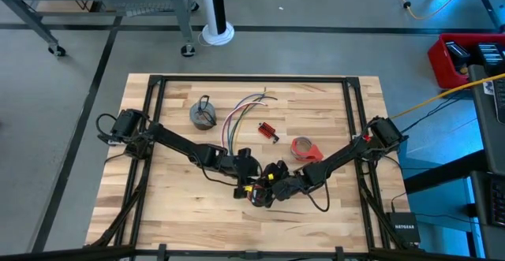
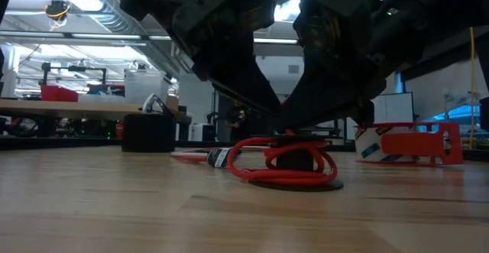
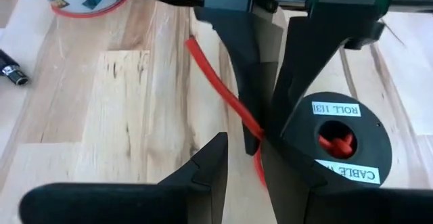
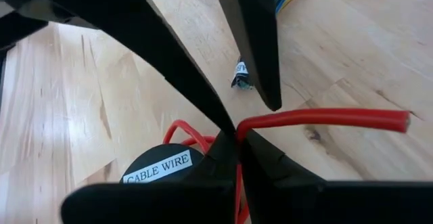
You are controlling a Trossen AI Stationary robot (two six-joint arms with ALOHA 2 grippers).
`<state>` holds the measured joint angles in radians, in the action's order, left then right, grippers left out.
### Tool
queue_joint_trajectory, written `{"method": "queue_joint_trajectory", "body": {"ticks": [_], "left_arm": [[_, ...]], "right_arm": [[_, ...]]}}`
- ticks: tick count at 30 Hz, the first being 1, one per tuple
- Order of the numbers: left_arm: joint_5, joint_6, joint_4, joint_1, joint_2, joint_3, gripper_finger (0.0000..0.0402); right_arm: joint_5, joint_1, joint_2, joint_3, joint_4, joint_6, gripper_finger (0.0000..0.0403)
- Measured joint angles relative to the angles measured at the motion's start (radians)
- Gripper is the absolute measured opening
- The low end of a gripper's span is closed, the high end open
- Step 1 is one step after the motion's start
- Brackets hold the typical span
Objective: Coil cords
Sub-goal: Coil the red wire onto the spool
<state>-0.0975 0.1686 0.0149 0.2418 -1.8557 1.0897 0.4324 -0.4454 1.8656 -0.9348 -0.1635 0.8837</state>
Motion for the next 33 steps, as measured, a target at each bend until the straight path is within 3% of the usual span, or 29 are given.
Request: {"method": "queue_joint_trajectory", "body": {"ticks": [19, 27, 33], "left_arm": [[0.001, -0.020, 0.100, -0.001, 0.000, 0.000, 0.0079], [-0.025, -0.019, 0.101, -0.001, 0.000, 0.000, 0.0013], [-0.031, -0.019, 0.101, -0.001, 0.000, 0.000, 0.0007]], "right_arm": [[0.000, 0.000, 0.000, 0.000, -0.006, 0.000, 0.0009], [0.001, 0.000, 0.000, 0.000, -0.008, 0.000, 0.0012], [0.001, 0.000, 0.000, 0.000, -0.008, 0.006, 0.0039]]}}
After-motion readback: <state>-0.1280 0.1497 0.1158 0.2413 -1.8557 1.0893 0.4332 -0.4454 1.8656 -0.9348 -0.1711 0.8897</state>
